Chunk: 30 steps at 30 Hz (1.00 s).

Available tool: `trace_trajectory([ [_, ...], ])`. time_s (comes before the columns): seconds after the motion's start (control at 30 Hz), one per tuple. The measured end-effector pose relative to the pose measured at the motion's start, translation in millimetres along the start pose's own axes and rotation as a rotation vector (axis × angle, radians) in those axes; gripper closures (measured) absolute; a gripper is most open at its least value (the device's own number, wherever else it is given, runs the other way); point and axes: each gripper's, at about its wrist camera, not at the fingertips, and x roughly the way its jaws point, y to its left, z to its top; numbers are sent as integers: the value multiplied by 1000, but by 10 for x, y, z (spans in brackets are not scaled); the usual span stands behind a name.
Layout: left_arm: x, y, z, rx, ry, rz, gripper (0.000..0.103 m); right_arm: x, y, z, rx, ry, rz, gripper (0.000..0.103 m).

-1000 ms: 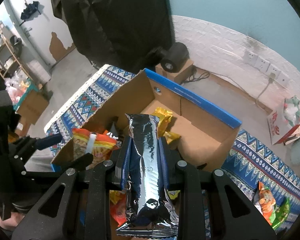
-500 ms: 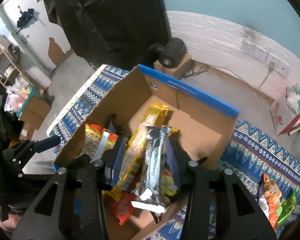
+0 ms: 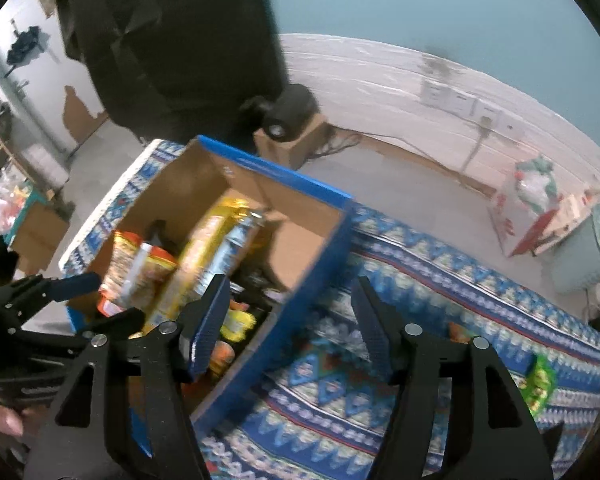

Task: Organize snacks
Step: 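Move both open tools back toward the last two bags on the cloth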

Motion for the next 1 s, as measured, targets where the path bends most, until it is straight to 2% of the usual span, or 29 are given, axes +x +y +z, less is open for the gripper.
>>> trace_trajectory([
  [0.13, 8, -167, -14, 16, 7, -19, 24, -106, -256, -70, 28, -6, -34, 37],
  [0.53, 104, -715, -45, 109, 16, 2, 24, -343, -878, -359, 93, -4, -114, 35],
  [0.73, 174, -999, -81, 119, 28, -26, 24, -377, -1137, -482, 97, 6, -164, 32],
  [0.9, 237, -1272, -86, 173, 20, -7, 24, -378, -1412, -613, 137, 29, -193, 30],
  [1.0, 316, -1413, -90, 193, 24, 10, 24, -344, -1567, -682, 141, 45, -240, 27],
])
